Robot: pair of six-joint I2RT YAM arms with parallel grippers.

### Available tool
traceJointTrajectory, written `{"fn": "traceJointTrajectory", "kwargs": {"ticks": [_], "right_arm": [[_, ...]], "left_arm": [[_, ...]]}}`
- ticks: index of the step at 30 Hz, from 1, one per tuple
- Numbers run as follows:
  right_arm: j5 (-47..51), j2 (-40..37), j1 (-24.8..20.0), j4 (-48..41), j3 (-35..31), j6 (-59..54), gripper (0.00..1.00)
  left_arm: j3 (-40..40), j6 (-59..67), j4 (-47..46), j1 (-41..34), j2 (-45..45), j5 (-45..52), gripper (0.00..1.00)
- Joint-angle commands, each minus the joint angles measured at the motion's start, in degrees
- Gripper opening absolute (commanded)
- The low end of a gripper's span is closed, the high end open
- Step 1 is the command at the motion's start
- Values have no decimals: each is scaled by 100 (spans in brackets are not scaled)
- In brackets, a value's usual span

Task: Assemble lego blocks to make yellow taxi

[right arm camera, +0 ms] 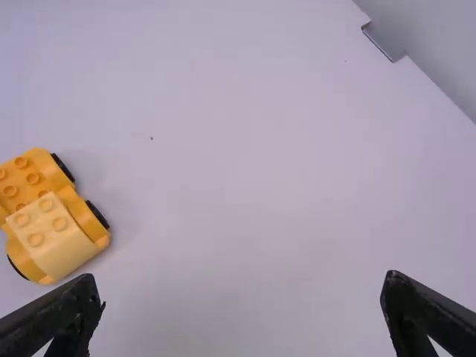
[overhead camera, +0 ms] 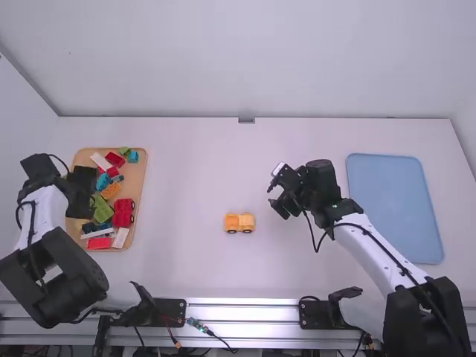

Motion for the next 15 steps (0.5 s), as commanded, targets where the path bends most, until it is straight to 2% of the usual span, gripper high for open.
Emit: {"fn": "traceJointTrajectory", "kwargs": {"ticks": [1,5,8,11,15], "right_arm": [[-28,-59,11,7,17,39,99],[-4,-59,-9,7,17,35,99],[-11,-59,11,11,17,35,99],[-9,-59,-15,11,17,37,99],[-9,-59,28,9,17,33,99]], "left_arm": [[-127,-927,-13,146,-96,275,99],[-136,-599,17,345,-96,450,99],[-133,-807,-76,417,-87,291,99],[-129,-1707,-380,431,-85,-608,98],[-127,-1843,-339,435,-57,-883,96]]}}
